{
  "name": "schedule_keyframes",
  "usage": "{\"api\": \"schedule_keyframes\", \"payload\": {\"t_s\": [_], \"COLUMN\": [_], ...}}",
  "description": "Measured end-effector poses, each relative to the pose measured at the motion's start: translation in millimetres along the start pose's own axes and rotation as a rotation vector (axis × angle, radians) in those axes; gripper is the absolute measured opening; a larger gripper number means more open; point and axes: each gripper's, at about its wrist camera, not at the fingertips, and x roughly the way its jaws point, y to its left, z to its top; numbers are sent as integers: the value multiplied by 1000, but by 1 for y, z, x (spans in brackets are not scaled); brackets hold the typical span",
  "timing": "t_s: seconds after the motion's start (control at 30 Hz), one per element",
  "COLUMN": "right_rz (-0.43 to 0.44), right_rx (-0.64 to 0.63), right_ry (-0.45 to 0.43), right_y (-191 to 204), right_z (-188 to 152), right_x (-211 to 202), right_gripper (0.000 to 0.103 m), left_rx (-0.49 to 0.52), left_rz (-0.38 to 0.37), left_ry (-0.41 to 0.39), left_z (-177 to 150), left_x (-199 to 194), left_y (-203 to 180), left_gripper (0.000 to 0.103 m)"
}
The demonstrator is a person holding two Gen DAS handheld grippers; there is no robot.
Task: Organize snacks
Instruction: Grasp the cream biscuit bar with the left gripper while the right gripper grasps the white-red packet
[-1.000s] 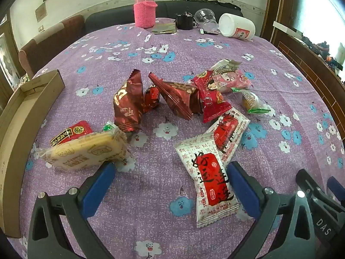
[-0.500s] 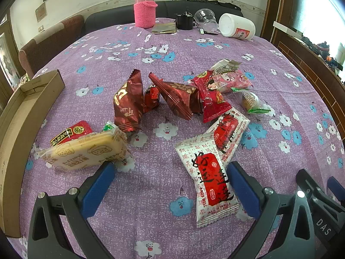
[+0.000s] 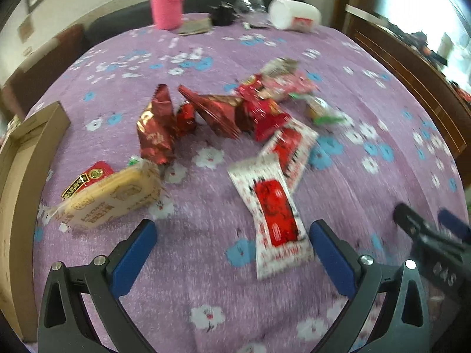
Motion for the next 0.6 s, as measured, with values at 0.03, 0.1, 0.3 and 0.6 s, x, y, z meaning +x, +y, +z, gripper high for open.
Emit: {"api": "schedule_keyframes", "payload": {"t_s": [0.03,0.1,0.3,0.6], "right_rz": [3,2,-37,-61], "right_rx": [-2,-1,23,-44], "right_ry": [2,1,-59,-480], "right_y": [0,0,-6,3], "right_z": [0,-1,-11,12], "right_x": [-1,-3,-36,-192], "right_gripper": [102,102,101,101], "left_rx": [19,11,2,-25], "left_rz": [-20,-80,-199,-105], "left_ry": [9,9,-171,-445], "left_z": [-3,-11,-39,-10], "left_x": [-3,-12,-93,-258], "left_y": [0,4,37,156], "left_gripper": [103,102,102,103]}}
